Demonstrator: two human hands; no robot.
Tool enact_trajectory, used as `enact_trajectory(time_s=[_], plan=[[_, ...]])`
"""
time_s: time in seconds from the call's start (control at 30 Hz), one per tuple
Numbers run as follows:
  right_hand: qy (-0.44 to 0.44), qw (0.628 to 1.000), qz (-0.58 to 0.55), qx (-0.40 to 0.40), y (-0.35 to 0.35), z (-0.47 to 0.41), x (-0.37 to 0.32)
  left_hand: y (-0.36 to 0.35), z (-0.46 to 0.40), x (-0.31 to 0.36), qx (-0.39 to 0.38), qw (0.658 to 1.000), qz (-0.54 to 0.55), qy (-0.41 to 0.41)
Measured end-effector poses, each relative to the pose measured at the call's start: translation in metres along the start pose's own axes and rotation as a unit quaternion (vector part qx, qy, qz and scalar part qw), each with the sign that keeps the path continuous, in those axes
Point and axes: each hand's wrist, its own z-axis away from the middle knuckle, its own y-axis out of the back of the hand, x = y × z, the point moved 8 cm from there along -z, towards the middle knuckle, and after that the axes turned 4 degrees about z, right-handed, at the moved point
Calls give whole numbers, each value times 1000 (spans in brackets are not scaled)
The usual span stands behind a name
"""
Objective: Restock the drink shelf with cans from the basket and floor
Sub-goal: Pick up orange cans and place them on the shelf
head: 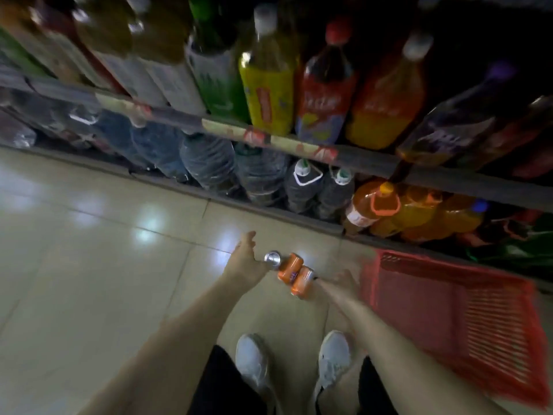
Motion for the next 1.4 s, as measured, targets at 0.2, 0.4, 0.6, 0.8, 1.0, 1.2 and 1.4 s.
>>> enact_trajectory(time_s=[0.2, 0.4, 0.6, 0.8, 1.0, 1.2, 1.4], plan=[[-81, 992, -99, 25, -100, -153, 69, -88, -150, -128, -39, 986, -162, -15], [-90, 989, -107, 41, -174, -244, 126, -117, -245, -194, -62, 969, -212, -108], [-93, 972, -166, 137, -162, -253, 131, -128, -274, -210, -102, 964, -154, -191], [-83, 941, -317, 81, -155, -266, 142, -122, -280, -222, -75, 990, 96, -77], [-56, 923, -380, -22, -165, -277, 131, -156, -270, -231, -125, 965, 225, 51], [-21, 903, -406, -137, -185, -264, 102, -182, -270, -232, -172, 946, 254, 107], [9, 910, -380, -166, -173, -247, 69, -175, -255, -209, -127, 949, 275, 85]])
